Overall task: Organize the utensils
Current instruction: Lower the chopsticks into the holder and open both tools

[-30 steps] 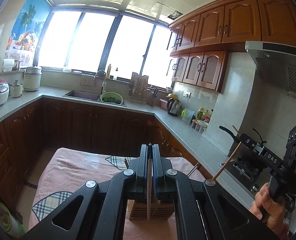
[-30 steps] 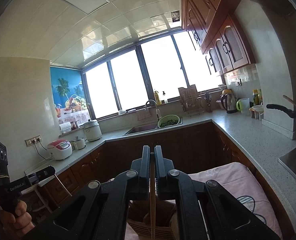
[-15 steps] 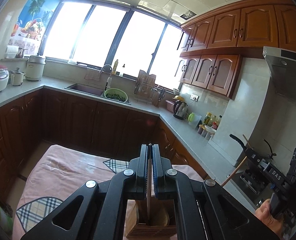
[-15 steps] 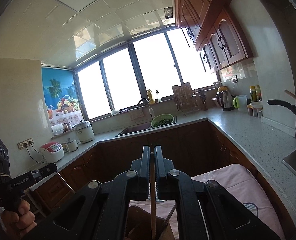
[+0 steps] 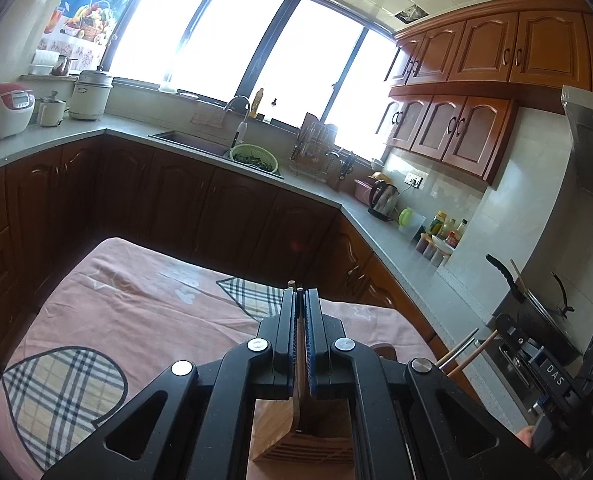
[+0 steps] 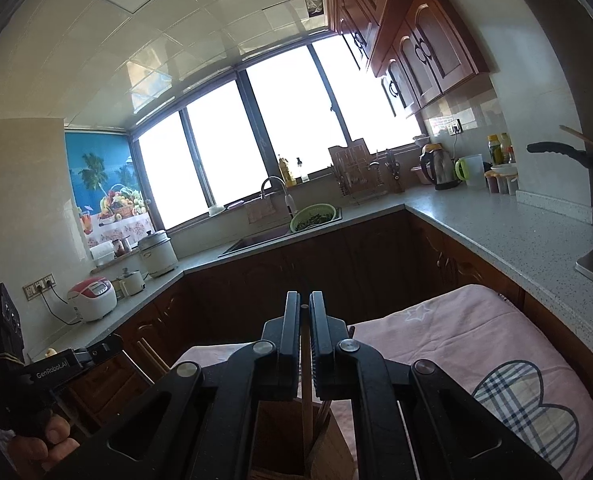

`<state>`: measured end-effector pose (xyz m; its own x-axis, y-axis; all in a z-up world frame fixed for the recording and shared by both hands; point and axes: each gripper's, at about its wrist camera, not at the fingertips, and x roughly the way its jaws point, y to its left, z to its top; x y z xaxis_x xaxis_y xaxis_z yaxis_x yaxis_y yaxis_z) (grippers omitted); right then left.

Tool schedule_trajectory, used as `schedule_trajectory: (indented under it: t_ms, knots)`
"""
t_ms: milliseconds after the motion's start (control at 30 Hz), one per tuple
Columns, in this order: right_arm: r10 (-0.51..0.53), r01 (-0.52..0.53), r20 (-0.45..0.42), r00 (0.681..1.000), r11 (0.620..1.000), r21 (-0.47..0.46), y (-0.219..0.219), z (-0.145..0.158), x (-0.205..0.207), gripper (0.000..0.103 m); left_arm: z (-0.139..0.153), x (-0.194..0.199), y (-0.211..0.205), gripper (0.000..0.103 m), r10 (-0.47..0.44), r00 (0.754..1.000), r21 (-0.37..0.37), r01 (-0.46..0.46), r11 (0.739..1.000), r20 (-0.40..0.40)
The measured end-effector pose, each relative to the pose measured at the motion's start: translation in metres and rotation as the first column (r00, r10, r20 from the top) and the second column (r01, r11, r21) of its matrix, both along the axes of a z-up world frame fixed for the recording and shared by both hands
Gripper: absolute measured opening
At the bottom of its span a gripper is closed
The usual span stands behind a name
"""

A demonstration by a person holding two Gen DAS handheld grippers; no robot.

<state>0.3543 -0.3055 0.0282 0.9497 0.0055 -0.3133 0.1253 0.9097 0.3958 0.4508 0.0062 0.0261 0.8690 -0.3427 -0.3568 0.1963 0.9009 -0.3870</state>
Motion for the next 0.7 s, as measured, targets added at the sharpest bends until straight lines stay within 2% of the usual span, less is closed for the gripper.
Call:
schedule_trajectory:
  t_ms: [233, 333, 633, 700]
  knots:
    - [-0.024, 0.024, -0.023, 0.999, 0.999, 0.025, -0.004, -0.016, 0.000, 0.004, -0.014, 0.008, -0.009, 0.004, -0.018, 0.998, 0.021, 0.019, 1.000, -0.052]
    - [-0.024, 0.025, -0.029, 0.999, 0.999, 0.027, -0.006, -0.016, 0.001, 0.005, -0.011, 0.008, -0.011, 0.004, -0.007, 0.999, 0.044, 0.008, 0.999, -0.042]
    - [-0.012, 0.013, -0.048, 0.999, 1.000, 0.026, -0.008, -0.014, 0.004, 0.005, -0.009, 0.011, -0.010, 0.004, -0.015, 0.999, 0.051, 0.018, 0.999, -0.052]
    - [-0.007, 0.009, -0.055, 0.998, 0.999, 0.031, -0.009, -0.014, 0.006, 0.009, -0.009, 0.013, -0.013, 0.004, -0.018, 0.998, 0.065, 0.021, 0.998, -0.058]
